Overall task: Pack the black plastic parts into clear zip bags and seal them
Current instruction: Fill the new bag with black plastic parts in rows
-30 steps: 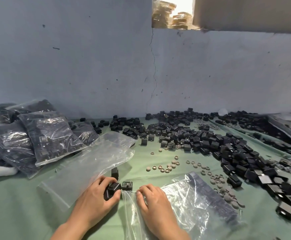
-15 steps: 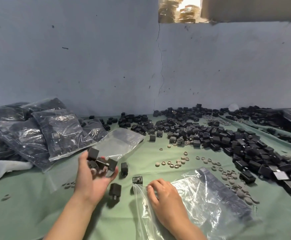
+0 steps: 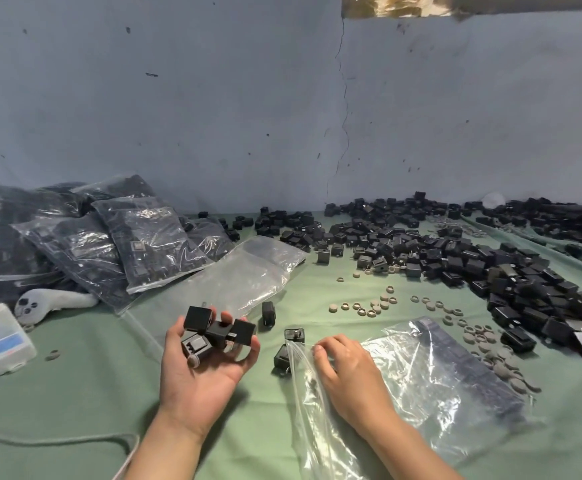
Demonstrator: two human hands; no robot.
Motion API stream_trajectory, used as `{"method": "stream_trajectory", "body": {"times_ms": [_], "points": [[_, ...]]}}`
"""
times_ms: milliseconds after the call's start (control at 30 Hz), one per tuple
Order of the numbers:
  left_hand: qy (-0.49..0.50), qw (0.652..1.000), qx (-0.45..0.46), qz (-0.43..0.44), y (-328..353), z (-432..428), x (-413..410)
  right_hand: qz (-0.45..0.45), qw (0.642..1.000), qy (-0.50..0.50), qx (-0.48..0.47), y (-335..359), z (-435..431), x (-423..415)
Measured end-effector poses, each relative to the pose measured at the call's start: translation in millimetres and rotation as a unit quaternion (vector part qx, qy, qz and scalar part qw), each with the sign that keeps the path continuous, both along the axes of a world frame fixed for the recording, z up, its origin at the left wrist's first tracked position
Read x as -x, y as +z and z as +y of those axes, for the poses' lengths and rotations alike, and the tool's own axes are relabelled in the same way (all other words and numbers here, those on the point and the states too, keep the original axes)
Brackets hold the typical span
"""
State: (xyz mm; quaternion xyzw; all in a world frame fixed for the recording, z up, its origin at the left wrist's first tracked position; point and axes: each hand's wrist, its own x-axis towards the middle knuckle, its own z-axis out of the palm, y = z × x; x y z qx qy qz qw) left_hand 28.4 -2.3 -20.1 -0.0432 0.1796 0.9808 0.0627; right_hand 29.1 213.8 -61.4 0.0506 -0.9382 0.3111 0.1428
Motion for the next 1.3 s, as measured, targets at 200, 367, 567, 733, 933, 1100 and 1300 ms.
{"method": "stream_trajectory", "body": {"times_ms": [200,367,567,733,933,1100,1300], "points": [[0.012,0.999,0.028,-0.018,-8.8,1.3,-5.6,0.002,1.000,0.005,0.004,2.0,-1.1,-1.3],[0.096,0.970,0.223,0.001,-11.5,1.9,-0.4,0.004,1.000,0.006,0.003,2.4,-0.9,-2.5],[0.245,0.836,0.486,0.066,-0.3,-8.7,4.7,0.003,1.000,0.004,0.013,2.6,-1.3,-2.6],[0.095,0.890,0.433,0.109,7.5,16.0,-10.7,0.001,0.999,0.001,0.044,4.3,-1.1,-2.3],[0.101,0.812,0.561,0.127,15.2,47.2,-1.2,0.011,0.988,-0.006,0.151,8.1,1.7,-3.7],[0.099,0.433,0.869,0.218,-5.0,25.2,7.6,0.014,0.977,-0.005,0.212,8.2,4.2,-4.4],[0.067,0.367,0.909,0.186,-15.2,49.3,5.0,0.010,0.981,-0.016,0.195,7.2,-0.9,1.7]]}}
